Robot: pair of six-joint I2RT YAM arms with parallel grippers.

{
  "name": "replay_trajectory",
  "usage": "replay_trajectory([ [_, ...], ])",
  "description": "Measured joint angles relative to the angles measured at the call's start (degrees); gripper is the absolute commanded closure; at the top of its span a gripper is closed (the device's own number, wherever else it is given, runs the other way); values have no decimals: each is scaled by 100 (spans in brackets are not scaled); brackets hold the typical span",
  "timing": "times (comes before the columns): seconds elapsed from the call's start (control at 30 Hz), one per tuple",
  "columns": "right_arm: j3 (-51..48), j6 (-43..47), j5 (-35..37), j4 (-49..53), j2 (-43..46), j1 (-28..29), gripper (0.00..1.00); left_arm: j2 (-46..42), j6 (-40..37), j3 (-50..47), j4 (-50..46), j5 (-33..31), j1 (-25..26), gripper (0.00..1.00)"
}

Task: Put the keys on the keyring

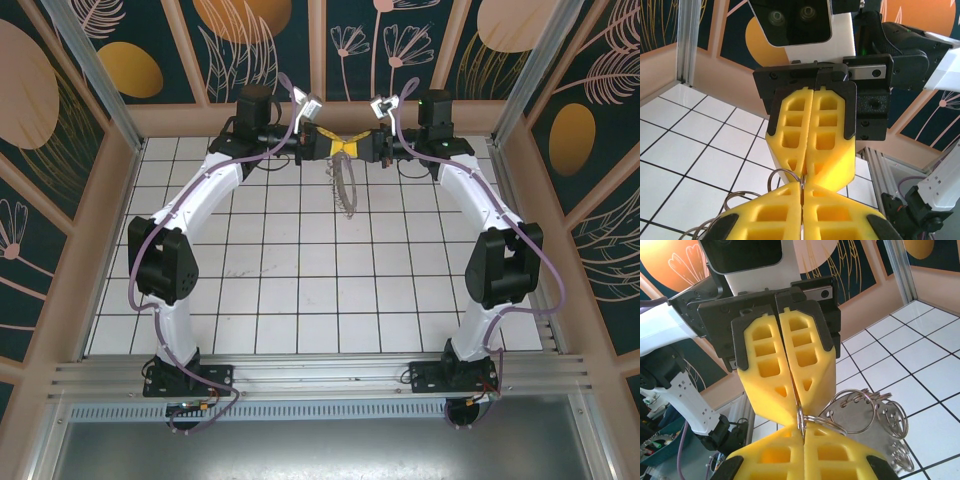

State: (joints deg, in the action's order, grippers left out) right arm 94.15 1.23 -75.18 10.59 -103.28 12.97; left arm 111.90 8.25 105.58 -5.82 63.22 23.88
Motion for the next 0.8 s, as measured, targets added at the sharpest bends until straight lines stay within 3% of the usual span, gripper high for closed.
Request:
replay_trajectory([
  [0.07, 0, 0, -2, 0, 0, -2, 100, 2, 2, 0, 7, 22, 0, 93],
  [0.13, 0, -2, -26, -2, 0, 0, 100, 2, -7, -2, 17, 52, 0, 82],
  [0.2, 0, -2, -35, -4, 0, 0, 100, 2, 28, -4, 28, 98, 2, 80],
  [0.4, 11, -4, -42, -4, 0, 7, 100, 2, 42, -15, 87, 129, 0, 89],
  [0.5, 13, -4, -39, -2, -2, 4, 100, 2, 48, -26, 101, 129, 0, 100],
  [0.7, 15, -4, -37, -2, -2, 2, 100, 2, 39, -79, 197, 125, 0, 100],
  [0.8, 13, -2, -24, 4, -2, -7, 90, 0, 107, -195, 435, 122, 0, 100],
])
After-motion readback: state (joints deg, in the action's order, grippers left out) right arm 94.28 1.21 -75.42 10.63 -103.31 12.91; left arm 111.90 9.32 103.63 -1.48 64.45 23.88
